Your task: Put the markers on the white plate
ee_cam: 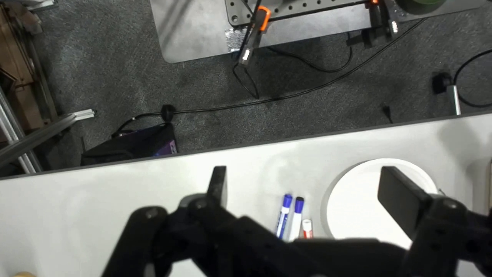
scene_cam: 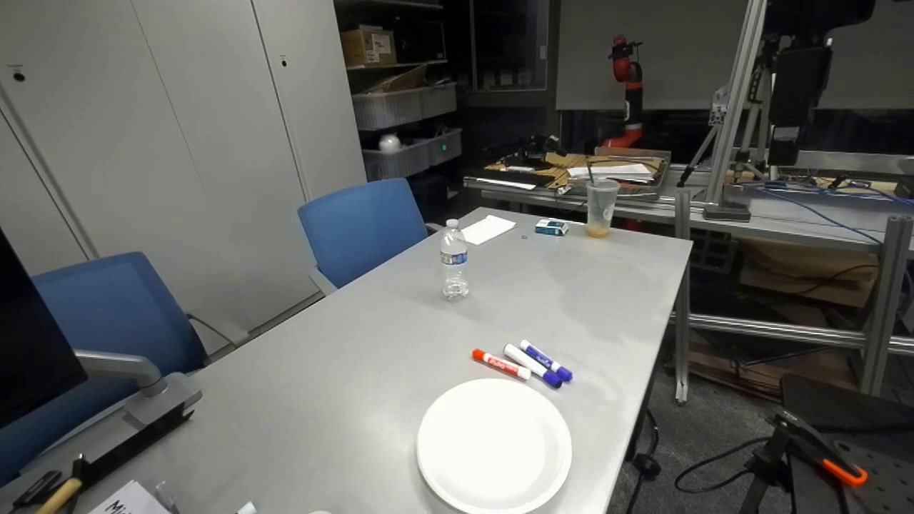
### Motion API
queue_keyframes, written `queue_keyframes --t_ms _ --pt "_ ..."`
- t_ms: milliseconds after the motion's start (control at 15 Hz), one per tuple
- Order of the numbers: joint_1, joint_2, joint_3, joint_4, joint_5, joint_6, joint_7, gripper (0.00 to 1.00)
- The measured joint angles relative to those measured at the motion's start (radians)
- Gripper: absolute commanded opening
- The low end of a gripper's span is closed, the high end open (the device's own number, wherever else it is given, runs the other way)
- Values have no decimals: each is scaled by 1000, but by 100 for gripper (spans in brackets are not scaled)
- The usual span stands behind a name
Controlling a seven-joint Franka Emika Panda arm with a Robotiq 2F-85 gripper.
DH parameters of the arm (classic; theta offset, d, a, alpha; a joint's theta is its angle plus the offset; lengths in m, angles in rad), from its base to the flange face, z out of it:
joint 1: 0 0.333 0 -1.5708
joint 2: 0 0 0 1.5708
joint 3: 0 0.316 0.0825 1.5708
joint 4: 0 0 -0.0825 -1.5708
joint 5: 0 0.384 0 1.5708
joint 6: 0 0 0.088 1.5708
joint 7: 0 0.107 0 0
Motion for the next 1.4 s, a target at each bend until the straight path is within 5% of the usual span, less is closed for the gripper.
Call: queue_keyframes --t_ms 133,933,1400 --pt "15 -1 52 -6 12 0 46 100" --pt "15 13 39 -10 13 24 74 100" --pt "42 173 51 -3 135 305 135 100"
